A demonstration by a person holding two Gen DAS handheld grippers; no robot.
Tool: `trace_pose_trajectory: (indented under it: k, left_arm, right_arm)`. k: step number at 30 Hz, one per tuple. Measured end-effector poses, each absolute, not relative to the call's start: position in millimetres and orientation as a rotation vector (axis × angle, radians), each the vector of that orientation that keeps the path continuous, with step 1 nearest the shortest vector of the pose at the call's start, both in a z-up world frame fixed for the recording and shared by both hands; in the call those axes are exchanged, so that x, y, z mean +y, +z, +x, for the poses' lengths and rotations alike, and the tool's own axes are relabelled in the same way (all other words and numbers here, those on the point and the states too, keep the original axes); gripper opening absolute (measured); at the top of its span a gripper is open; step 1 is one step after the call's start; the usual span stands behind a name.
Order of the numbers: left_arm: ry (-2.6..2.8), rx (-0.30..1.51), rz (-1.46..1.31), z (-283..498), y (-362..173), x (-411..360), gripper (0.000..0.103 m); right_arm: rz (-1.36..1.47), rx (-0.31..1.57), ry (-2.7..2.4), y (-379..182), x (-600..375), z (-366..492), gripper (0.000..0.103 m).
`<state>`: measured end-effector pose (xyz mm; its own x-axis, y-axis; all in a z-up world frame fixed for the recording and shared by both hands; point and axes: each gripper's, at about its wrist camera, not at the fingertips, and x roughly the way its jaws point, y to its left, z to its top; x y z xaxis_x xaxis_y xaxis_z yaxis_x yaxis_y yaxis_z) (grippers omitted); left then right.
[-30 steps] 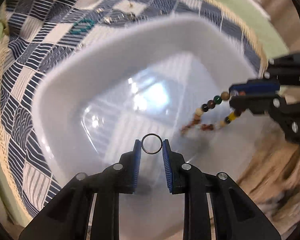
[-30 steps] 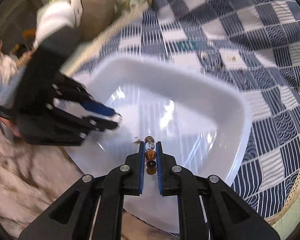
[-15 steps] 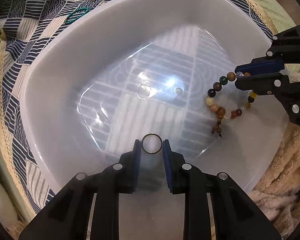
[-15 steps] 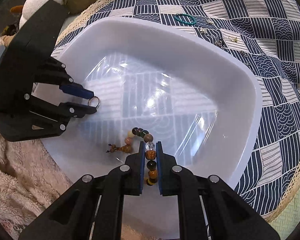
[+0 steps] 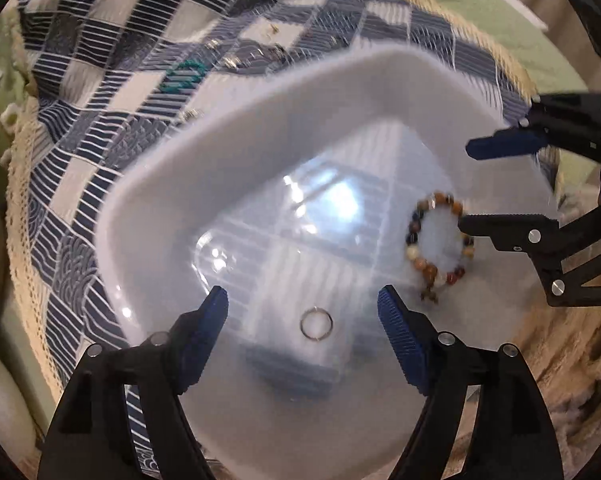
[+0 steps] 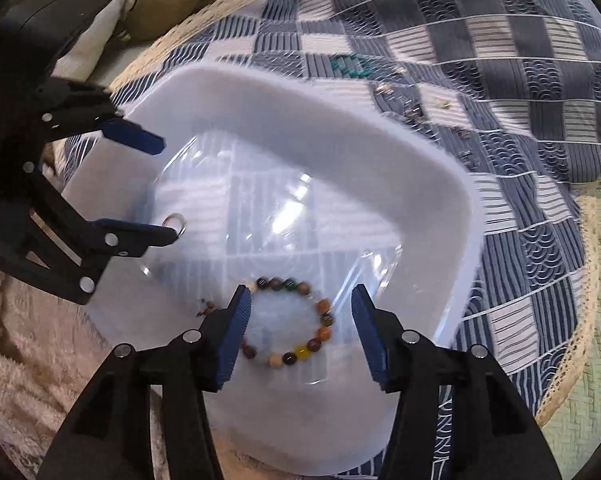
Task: Organize jewelry
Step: 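Grasp a silver earring with the left tool while the right tool grasps a silver chain pendant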
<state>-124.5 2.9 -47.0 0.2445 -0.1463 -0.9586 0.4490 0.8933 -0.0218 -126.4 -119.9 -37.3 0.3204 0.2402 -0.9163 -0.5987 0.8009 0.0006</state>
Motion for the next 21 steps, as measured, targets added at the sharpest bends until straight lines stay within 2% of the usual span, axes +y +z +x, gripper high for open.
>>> trace_pose_trajectory:
  k: [3, 4, 7, 11, 15, 21]
  left_arm:
    - [-0.346, 1.185, 0.179, -98, -17, 19, 0.073]
    - [-0.321, 1.177, 0.158, -91, -12, 22, 0.073]
    - [-0.197, 1.177, 0.099, -47, 0, 46, 0.073]
    - [-0.146, 1.228, 0.049, 12, -4, 67, 0.074]
    - [-0.127, 1.346, 0.015, 55, -40, 68, 0.074]
    - [-0.153, 1.448, 0.022, 78, -85, 56, 0.071]
  right_arm:
    - [-0.288, 1.069, 0.491, -11, -137, -104, 0.055]
    - [-0.271, 1.059, 0.461, -4, -142, -96, 0.061]
    - [-0.21, 1.035, 0.376, 21, -159, -60, 0.069]
    - [-0.164, 1.046, 0.285, 35, -165, -1, 0.07]
    - [-0.127, 1.095, 0.241, 17, -167, 47, 0.07]
    - [-0.093, 1.17, 0.161, -35, -177, 93, 0.07]
